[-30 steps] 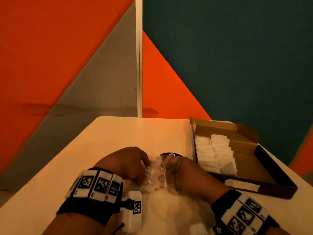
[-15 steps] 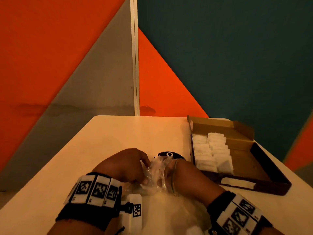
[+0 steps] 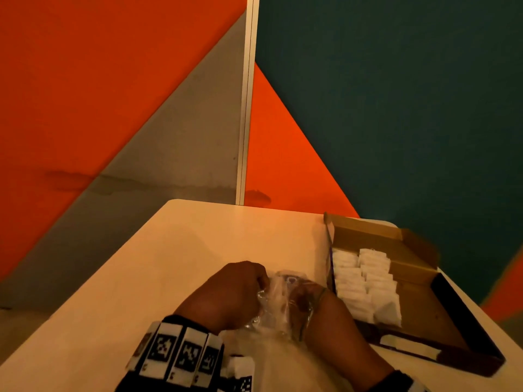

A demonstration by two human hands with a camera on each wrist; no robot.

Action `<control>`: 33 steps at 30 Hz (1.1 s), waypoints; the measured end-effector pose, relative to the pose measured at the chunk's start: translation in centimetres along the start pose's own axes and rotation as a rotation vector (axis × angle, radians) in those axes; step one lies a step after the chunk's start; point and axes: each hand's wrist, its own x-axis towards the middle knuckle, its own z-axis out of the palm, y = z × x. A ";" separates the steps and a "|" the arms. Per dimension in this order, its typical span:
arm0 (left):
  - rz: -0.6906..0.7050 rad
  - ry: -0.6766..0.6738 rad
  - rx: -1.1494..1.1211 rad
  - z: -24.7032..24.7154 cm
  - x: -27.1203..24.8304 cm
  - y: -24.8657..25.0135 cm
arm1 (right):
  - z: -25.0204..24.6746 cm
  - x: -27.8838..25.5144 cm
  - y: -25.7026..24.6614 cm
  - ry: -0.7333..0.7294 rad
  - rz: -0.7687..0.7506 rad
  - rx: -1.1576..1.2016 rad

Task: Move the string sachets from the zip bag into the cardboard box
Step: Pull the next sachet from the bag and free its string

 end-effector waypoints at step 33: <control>-0.066 0.051 -0.262 -2.3 -1.3 -0.3 | -3.3 1.1 0.4 0.098 0.099 0.663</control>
